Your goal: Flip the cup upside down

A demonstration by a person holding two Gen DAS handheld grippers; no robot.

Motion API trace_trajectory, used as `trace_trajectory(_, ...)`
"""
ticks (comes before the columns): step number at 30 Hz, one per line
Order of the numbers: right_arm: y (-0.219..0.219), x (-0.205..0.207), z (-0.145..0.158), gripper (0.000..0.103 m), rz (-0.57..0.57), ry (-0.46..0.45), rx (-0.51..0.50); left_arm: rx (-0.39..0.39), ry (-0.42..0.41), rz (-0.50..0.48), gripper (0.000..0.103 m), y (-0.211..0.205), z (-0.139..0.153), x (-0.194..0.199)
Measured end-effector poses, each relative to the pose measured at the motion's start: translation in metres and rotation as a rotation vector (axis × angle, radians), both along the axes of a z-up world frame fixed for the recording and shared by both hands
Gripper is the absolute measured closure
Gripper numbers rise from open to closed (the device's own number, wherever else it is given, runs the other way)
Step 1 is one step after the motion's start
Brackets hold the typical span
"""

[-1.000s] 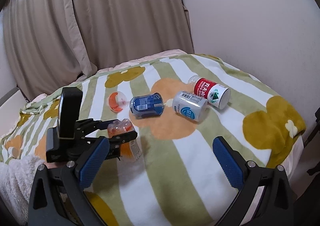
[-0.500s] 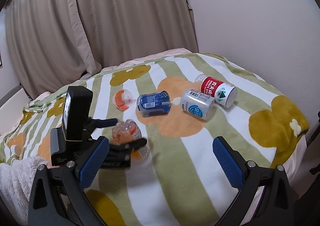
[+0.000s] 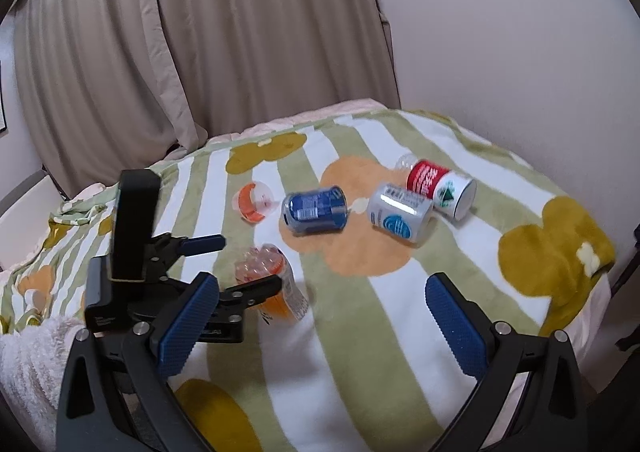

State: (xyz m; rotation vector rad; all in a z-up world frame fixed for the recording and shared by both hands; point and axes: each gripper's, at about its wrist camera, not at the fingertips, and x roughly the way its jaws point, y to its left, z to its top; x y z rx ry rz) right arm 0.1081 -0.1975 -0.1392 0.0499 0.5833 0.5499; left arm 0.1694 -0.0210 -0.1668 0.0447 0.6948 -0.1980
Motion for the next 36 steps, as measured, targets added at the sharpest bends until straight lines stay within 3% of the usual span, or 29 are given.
trace_trajectory(8,0.004,-0.051,0.065,0.000,-0.065,-0.186,-0.034,-0.091,-0.279,0.098,0.000,0.021,0.108,-0.100)
trace_trajectory(12,0.004,-0.081,0.086,0.000,-0.169,-0.282,-0.069,-0.104,-0.357,0.157,0.000,0.033,0.131,-0.143)
trace_trajectory(19,-0.006,-0.118,0.099,0.000,-0.336,-0.425,-0.083,-0.037,-0.434,0.178,0.000,0.028,0.149,-0.176)
trace_trajectory(36,-0.020,-0.124,0.098,0.000,-0.420,-0.394,-0.098,-0.029,-0.420,0.141,0.000,0.007,0.144,-0.175)
